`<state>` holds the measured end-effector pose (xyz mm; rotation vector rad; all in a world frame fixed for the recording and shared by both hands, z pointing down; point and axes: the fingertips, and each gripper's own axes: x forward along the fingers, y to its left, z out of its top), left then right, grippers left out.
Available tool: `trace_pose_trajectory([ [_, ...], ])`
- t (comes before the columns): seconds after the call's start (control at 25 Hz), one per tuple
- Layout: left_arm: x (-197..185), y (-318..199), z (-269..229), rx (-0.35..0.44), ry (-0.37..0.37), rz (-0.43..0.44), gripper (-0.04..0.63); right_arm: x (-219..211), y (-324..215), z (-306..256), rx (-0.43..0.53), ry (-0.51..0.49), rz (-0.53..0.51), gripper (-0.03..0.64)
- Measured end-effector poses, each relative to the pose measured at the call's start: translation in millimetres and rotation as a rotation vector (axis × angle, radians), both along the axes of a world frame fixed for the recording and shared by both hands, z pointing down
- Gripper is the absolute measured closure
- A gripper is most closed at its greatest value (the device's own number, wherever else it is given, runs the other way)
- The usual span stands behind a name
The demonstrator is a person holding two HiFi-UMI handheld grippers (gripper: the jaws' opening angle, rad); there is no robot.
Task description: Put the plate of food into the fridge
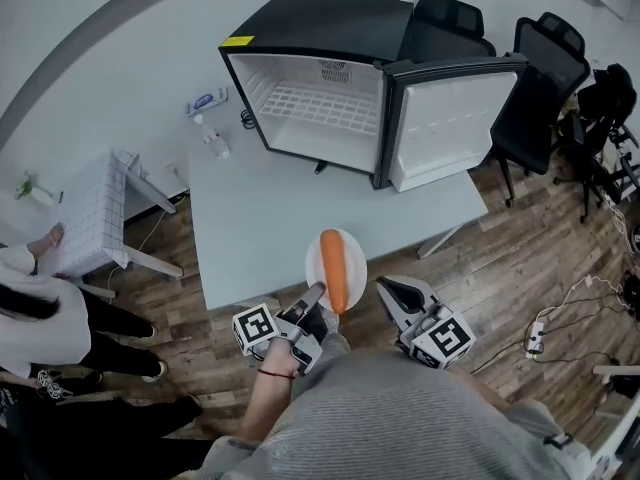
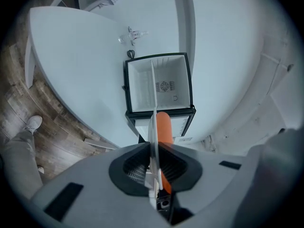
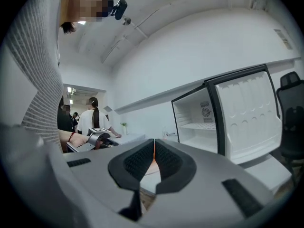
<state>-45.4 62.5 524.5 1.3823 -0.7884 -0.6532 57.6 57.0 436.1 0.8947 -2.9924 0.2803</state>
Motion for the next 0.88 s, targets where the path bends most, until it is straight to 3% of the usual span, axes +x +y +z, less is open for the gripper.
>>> trace_pose_trajectory([
  [0.36, -53.7, -65.8, -9.6, 0.002, 0.019, 0.063, 0.548, -56.9, -57.6, -6.9, 0.005, 0.019, 0.056, 0.603],
  [0.56, -87.4, -95.3, -4.5, 0.018, -0.053, 0.12, 0.548, -87.4, -80.6, -4.8, 0.01, 0.017, 0.093, 0.603],
  [0.88, -107.7, -122.1, -5.1, 0.009, 0.02, 0.143, 0.548, -113.3, -103.9, -1.1, 0.024, 0.044, 0.133, 0.603],
])
